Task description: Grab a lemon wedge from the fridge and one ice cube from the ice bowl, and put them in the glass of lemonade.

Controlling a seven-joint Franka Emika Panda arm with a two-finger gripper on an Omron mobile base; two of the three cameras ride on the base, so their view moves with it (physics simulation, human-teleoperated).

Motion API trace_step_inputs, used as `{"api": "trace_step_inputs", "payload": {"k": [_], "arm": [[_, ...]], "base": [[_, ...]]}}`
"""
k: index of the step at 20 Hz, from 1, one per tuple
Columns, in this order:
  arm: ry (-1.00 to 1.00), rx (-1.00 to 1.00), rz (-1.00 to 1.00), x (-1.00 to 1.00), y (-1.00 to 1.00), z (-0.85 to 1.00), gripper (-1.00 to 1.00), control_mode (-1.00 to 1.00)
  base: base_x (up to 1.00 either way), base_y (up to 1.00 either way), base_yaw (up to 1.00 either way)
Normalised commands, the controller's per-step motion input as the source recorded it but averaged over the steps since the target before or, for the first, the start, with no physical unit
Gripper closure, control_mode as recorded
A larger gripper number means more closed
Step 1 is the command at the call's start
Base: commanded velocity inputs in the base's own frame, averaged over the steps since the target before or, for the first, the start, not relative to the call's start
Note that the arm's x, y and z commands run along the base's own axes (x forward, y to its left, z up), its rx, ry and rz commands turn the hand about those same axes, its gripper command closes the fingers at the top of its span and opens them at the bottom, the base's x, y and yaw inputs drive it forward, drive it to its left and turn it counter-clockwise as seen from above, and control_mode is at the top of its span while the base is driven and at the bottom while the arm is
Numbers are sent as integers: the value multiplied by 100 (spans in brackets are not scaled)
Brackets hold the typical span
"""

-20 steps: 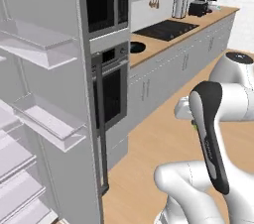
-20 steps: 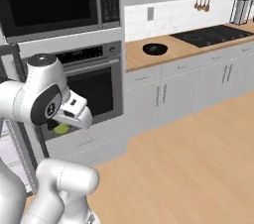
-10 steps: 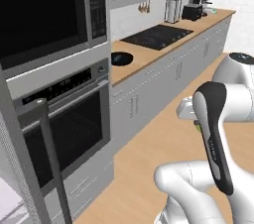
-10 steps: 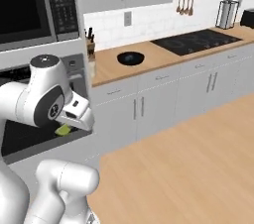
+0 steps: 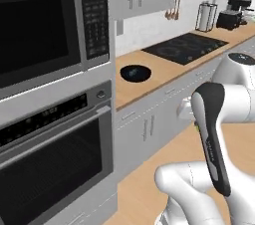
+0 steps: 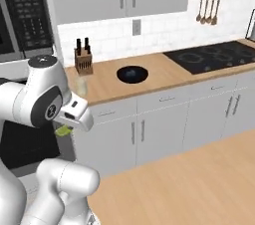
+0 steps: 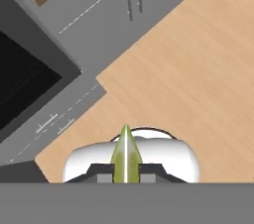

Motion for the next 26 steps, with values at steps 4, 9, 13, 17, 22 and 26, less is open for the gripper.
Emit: {"api": "trace_step_inputs", "payload": {"k": [4, 9, 13, 17, 22, 26], "arm": [[0, 0, 0, 0, 0, 0, 100, 100], [0, 0, 0, 0, 0, 0, 100, 100], [0, 0, 0, 0, 0, 0, 100, 100], [0, 0, 0, 0, 0, 0, 100, 100], [0, 0, 0, 0, 0, 0, 100, 100], [0, 0, 0, 0, 0, 0, 100, 100]], "base": [[100, -58, 56], [77, -62, 66], [37, -71, 71], [24, -72, 70], [39, -59, 48], [76, -44, 14]]}}
